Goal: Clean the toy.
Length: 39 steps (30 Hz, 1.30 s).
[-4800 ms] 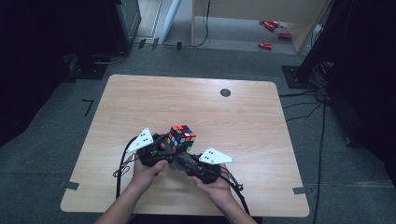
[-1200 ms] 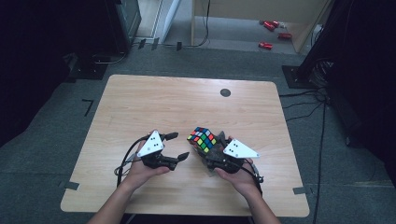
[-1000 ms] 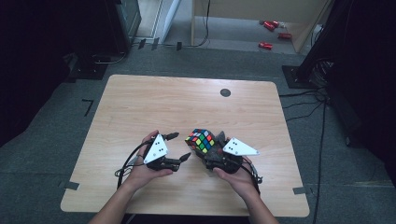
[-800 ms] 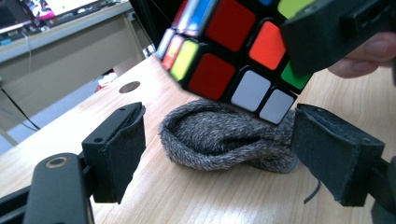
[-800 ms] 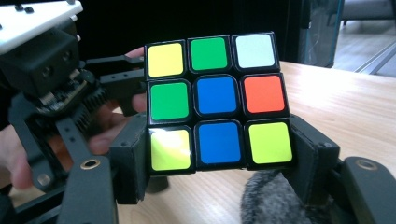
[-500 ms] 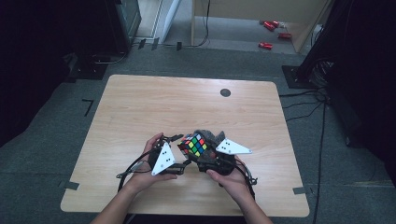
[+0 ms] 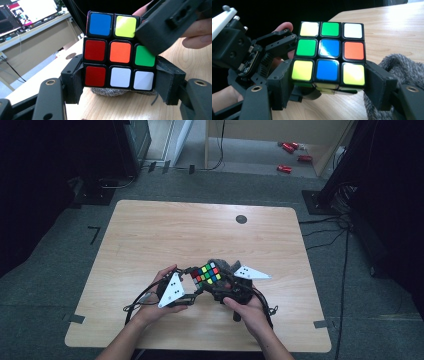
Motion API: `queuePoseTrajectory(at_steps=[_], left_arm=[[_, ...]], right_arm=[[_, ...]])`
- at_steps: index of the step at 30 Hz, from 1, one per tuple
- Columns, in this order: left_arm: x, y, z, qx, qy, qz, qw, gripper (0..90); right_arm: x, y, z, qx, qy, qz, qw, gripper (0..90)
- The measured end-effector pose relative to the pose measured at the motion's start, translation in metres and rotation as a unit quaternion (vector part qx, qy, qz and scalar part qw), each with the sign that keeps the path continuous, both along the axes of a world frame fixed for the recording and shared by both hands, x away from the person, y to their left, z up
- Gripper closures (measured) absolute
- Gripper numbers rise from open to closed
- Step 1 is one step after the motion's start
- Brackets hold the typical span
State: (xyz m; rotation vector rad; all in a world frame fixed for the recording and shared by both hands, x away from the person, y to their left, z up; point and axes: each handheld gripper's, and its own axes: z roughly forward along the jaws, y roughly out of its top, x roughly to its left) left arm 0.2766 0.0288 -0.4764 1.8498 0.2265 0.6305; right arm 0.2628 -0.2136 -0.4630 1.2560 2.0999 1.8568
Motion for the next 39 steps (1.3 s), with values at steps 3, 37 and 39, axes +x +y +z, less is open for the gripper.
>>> queuePoseTrajectory(at_steps=[3,37,39], left_arm=[[0.007,0.008,0.001,-0.003,0.017,0.027,0.9995,34.7],[0.022,0.021,0.004,-0.038,0.151,0.052,0.9865,34.7],[0.021,0.019,0.003,-0.034,0.150,0.048,0.9869,34.7]], right_arm=[[0.001,-0.005,0.001,0.002,-0.009,0.003,1.0000,28.4],[0.012,-0.025,-0.025,-0.186,-0.081,-0.109,0.9732,75.9],[0.006,-0.028,-0.012,-0.145,-0.101,-0.109,0.9783,75.8]])
